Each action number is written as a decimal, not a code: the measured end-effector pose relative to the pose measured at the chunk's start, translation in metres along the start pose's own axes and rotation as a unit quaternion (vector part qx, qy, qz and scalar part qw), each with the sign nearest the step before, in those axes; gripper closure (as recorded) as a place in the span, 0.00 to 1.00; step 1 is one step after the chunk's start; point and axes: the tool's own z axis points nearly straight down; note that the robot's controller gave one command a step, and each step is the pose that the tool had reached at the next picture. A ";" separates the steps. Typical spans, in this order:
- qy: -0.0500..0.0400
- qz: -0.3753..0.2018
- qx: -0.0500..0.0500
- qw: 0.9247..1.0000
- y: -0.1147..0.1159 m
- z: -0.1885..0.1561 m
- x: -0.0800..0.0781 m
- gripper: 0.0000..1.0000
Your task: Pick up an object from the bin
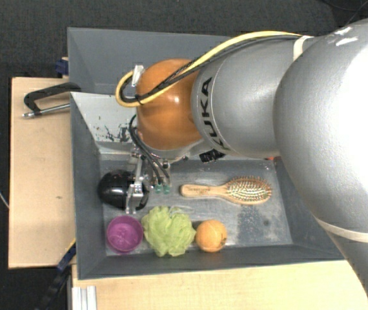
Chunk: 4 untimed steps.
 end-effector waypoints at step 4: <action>0.001 0.054 -0.002 0.999 0.003 0.049 0.001 1.00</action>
Offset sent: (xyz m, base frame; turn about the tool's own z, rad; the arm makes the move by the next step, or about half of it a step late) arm -0.0033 -0.0018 -0.0630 0.1115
